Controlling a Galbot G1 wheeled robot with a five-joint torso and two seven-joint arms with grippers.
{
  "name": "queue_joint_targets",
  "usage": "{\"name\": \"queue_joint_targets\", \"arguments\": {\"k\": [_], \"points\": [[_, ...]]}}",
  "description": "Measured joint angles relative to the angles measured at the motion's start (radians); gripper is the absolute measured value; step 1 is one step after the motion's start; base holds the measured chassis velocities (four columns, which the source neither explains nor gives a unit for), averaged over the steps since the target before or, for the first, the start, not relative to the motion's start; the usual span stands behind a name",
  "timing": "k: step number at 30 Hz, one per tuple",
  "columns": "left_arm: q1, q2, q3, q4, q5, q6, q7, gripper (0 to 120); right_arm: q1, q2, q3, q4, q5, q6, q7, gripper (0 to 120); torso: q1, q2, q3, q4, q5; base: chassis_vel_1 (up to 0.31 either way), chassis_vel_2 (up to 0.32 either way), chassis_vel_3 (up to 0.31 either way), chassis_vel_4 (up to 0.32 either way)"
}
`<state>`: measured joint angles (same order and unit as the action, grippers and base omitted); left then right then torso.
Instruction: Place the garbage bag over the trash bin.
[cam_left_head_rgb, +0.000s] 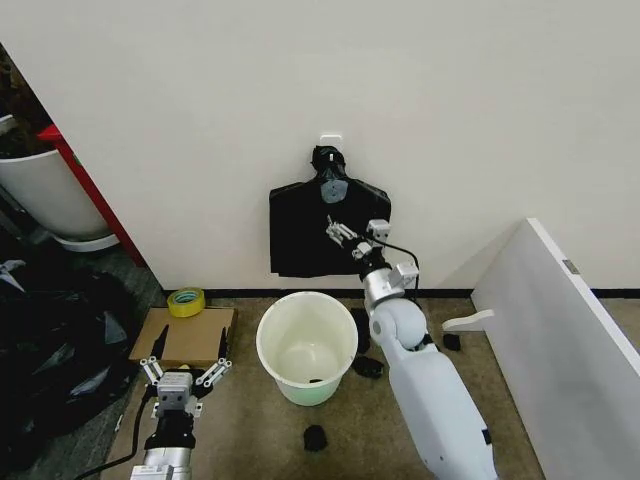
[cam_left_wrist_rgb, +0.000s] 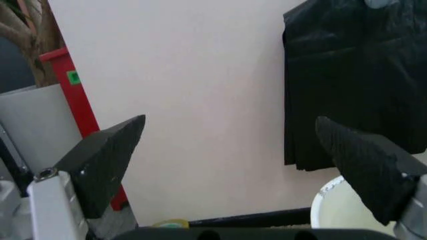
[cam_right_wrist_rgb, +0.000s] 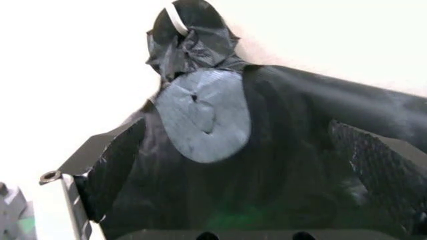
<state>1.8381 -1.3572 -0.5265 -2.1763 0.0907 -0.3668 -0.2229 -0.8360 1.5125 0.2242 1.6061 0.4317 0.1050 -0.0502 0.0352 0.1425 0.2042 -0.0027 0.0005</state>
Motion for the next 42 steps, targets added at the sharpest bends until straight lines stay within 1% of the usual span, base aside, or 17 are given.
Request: {"name": "queue_joint_targets", "arguments": {"k": [1, 2, 3, 4, 5, 9, 10, 11, 17, 18, 22, 24, 25, 26, 29, 36, 42], "points": [[0.0, 0.0, 0.0, 0.0, 0.0, 0.0, 0.0, 100, 0.0, 0.0, 0.0, 0.0, 0.0, 0.0, 0.0, 100, 0.0, 0.0, 0.0, 0.0, 0.0, 0.0, 0.0, 0.0, 0.0], [0.005, 0.0, 0.0, -0.01, 0.002, 0.001, 0.0, 100, 0.016, 0.002, -0.007, -0.002, 0.032, -0.009, -0.006, 95, 0.0, 0.0, 0.0, 0.0001, 0.0, 0.0, 0.0, 0.0, 0.0], [0.005, 0.0, 0.0, -0.01, 0.002, 0.001, 0.0, 100, 0.016, 0.002, -0.007, -0.002, 0.032, -0.009, -0.006, 95, 0.0, 0.0, 0.0, 0.0001, 0.0, 0.0, 0.0, 0.0, 0.0], [0.006, 0.001, 0.0, -0.014, 0.003, 0.002, 0.0, 100, 0.021, 0.002, -0.01, -0.004, 0.035, -0.011, -0.009, 90, 0.0, 0.0, 0.0, 0.0001, 0.0001, 0.0, 0.0, 0.0, 0.0], [0.006, 0.001, -0.001, -0.016, 0.003, 0.003, -0.001, 100, 0.025, 0.003, -0.013, -0.007, 0.037, -0.011, -0.01, 89, 0.0, 0.0, 0.0, 0.0, 0.0001, 0.0, 0.0, 0.0, 0.0], [0.006, 0.001, -0.003, -0.022, 0.001, 0.006, -0.005, 100, 0.047, 0.005, -0.019, -0.032, 0.04, -0.011, -0.013, 70, 0.0, 0.0, 0.0, 0.0, 0.0001, 0.0, 0.0, 0.0, 0.0], [0.006, 0.001, -0.003, -0.022, 0.001, 0.006, -0.005, 100, 0.047, 0.005, -0.019, -0.032, 0.04, -0.011, -0.013, 70, 0.0, 0.0, 0.0, 0.0, 0.0001, 0.0, 0.0, 0.0, 0.0], [0.008, 0.001, -0.003, -0.025, 0.001, 0.007, -0.005, 100, 0.051, 0.006, -0.02, -0.036, 0.04, -0.011, -0.013, 67, 0.0, 0.0, 0.0, 0.0, 0.0, 0.0, 0.0, 0.0, 0.0], [0.018, -0.001, -0.003, -0.044, 0.005, 0.008, -0.005, 100, 0.054, 0.009, -0.027, -0.033, 0.032, -0.019, -0.006, 42, 0.0, 0.0, 0.0, 0.0001, 0.0002, 0.0, 0.0, 0.0, 0.0], [0.018, -0.001, -0.003, -0.044, 0.005, 0.008, -0.005, 100, 0.054, 0.009, -0.027, -0.033, 0.032, -0.019, -0.006, 42, 0.0, 0.0, 0.0, 0.0001, 0.0002, 0.0, 0.0, 0.0, 0.0], [0.018, -0.003, -0.003, -0.044, 0.006, 0.008, -0.005, 100, 0.053, 0.009, -0.028, -0.031, 0.027, -0.02, -0.003, 27, 0.0, 0.0, 0.0, 0.0, 0.0001, 0.0, 0.0, 0.0, 0.0], [0.017, -0.003, -0.003, -0.044, 0.006, 0.009, -0.005, 100, 0.054, 0.009, -0.03, -0.03, 0.028, -0.02, -0.002, 17, 0.0, 0.0, 0.0, 0.0, 0.0001, 0.0, 0.0, 0.0, 0.0], [0.016, -0.004, -0.003, -0.044, 0.007, 0.009, -0.005, 100, 0.055, 0.01, -0.031, -0.03, 0.028, -0.02, -0.002, 14, 0.0, 0.0, 0.0, 0.0, 0.0001, 0.0, 0.0, 0.0, 0.0], [0.016, -0.004, -0.003, -0.044, 0.007, 0.009, -0.005, 100, 0.055, 0.01, -0.031, -0.03, 0.028, -0.02, -0.002, 14, 0.0, 0.0, 0.0, 0.0, 0.0001, 0.0, 0.0, 0.0, 0.0], [0.015, -0.006, -0.003, -0.045, 0.007, 0.008, -0.006, 100, 0.058, 0.013, -0.033, -0.035, 0.027, -0.019, -0.002, 0, 0.0, 0.0, 0.0, 0.0001, 0.0001, 0.0, 0.0, 0.0, 0.0], [0.015, -0.005, -0.004, -0.048, 0.006, 0.009, -0.007, 100, 0.063, 0.01, -0.034, -0.028, 0.032, -0.018, 0.009, 0, 0.0, 0.0, 0.0, 0.0002, 0.0001, 0.0, 0.0, 0.0, 0.0], [0.008, -0.006, 0.0, -0.044, 0.005, 0.009, -0.008, 100, -0.001, -0.012, -0.032, 0.024, 0.019, -0.017, 0.01, 0, 0.0, 0.0, 0.0, 0.0, 0.0003, 0.0, 0.0, 0.0, 0.0]]}}
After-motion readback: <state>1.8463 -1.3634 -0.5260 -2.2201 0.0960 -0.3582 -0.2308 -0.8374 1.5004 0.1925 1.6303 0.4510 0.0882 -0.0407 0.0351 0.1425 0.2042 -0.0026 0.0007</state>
